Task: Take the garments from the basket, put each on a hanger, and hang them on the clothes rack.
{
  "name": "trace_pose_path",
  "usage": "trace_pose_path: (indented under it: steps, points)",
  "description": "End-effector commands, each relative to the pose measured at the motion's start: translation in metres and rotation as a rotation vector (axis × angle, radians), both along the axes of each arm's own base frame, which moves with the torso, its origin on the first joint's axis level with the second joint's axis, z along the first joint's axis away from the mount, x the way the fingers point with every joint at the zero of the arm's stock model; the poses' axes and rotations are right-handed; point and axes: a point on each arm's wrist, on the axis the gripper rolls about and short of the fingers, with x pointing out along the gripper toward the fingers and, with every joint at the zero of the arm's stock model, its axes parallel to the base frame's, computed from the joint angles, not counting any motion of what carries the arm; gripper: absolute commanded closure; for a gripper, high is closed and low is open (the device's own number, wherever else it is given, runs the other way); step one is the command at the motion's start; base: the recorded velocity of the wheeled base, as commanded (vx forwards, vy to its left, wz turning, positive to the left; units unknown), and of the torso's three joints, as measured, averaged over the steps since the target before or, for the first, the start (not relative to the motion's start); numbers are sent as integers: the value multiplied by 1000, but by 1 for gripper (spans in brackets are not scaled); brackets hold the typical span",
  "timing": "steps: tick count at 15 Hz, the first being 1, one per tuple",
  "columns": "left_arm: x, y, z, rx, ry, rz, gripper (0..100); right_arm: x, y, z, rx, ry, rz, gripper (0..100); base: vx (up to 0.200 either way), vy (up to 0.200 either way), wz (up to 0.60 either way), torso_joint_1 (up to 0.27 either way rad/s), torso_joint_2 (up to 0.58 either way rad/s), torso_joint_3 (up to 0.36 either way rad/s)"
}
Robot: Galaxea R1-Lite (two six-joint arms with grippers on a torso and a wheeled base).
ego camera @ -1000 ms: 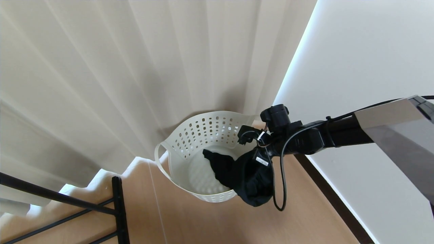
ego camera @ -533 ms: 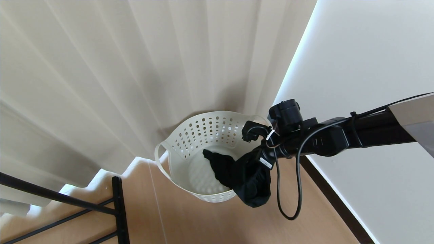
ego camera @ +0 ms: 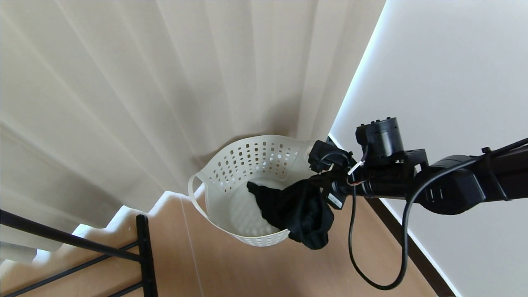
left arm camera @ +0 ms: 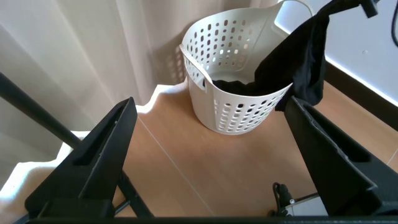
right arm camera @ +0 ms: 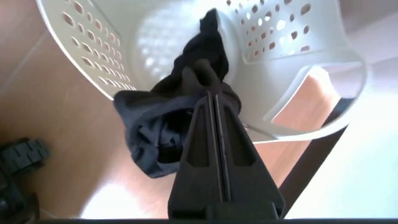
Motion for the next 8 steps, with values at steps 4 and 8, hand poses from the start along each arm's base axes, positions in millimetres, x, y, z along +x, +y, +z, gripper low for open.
trace_pose_path:
  steps: [4, 8]
  points:
    - [0, 0, 0, 0, 1, 0, 0, -47, -5, 29, 39, -66, 57, 100, 0, 0, 0, 0, 0, 0]
    - [0, 0, 0, 0, 1, 0, 0, -77, -3, 44, 68, -107, 111, 100, 0, 0, 0, 0, 0, 0]
